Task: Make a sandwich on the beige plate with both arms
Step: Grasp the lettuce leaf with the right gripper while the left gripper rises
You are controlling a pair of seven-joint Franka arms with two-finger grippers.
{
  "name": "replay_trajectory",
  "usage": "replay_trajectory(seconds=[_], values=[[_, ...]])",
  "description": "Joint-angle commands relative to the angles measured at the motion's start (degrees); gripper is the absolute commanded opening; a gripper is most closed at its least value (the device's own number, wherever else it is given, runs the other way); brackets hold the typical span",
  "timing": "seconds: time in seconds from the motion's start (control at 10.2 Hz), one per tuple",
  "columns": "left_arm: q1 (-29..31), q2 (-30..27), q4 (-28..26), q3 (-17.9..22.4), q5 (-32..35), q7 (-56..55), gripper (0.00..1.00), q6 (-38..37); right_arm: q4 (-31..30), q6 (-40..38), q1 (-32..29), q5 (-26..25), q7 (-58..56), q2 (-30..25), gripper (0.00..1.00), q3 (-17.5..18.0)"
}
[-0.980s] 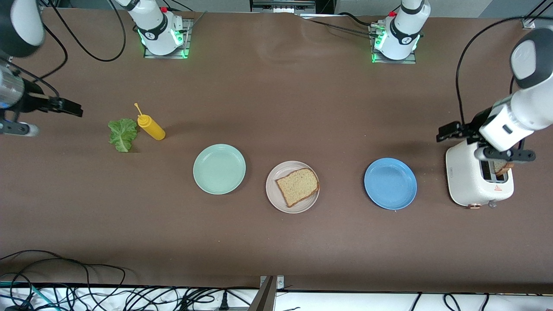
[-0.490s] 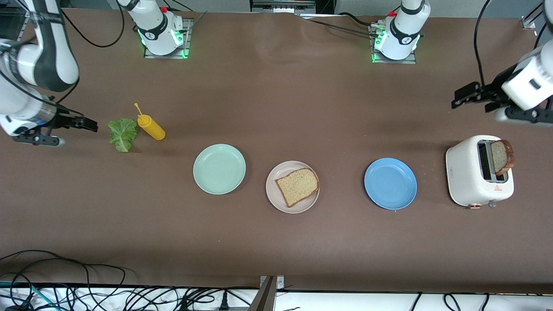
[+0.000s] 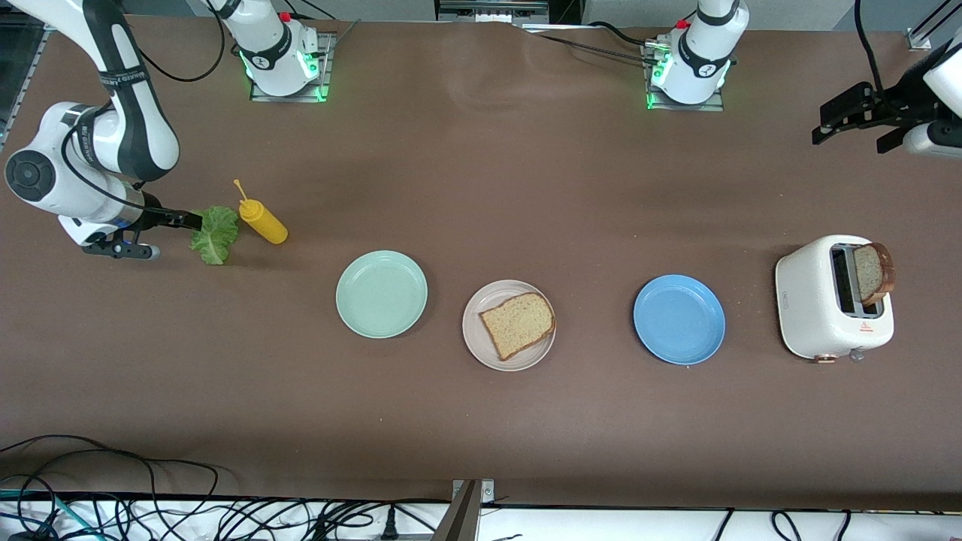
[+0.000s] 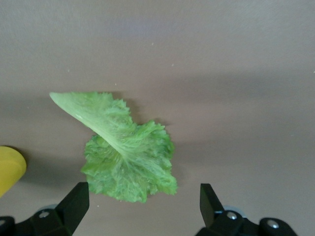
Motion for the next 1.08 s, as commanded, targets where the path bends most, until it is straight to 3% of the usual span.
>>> replay_trajectory(seconds=[0.0,0.2,0.49,0.59,0.69,0.78,0.98], values=[[0.37,0.55,1.18,-1.74,5.58,0.96,1.00,-1.33,-0.88,8.15,-0.12,0.44,-4.79,5.71,1.00,0.01],[0.98,0.99,1.18,-1.75,5.78,1.05,1.00,-0.89,-0.97,9.95,-0.12,0.44,-4.81,6.53,1.00,0.10],[1.25,1.69,1.27,-1.75,4.82,1.14,1.00,-0.19,-1.06,11.45,-0.12,2.63,-4.81,8.99,1.00,3.16],[1.25,1.78,1.10,-1.75,3.94,1.05,1.00,1.64,-1.06,11.45,-0.12,2.63,-4.72,9.17,0.86,3.17],[1.25,1.87,0.84,-1.75,1.50,0.97,1.00,2.27,-0.80,11.28,-0.12,2.63,-4.72,10.04,0.56,3.17],[1.25,1.87,0.83,-1.67,1.04,0.96,1.00,2.88,-0.54,10.41,-0.04,2.63,-4.02,10.05,0.06,3.17],[1.25,2.04,0.83,-1.66,0.68,0.88,1.00,3.85,2.35,4.98,-0.12,2.63,-4.36,9.70,0.00,3.17]])
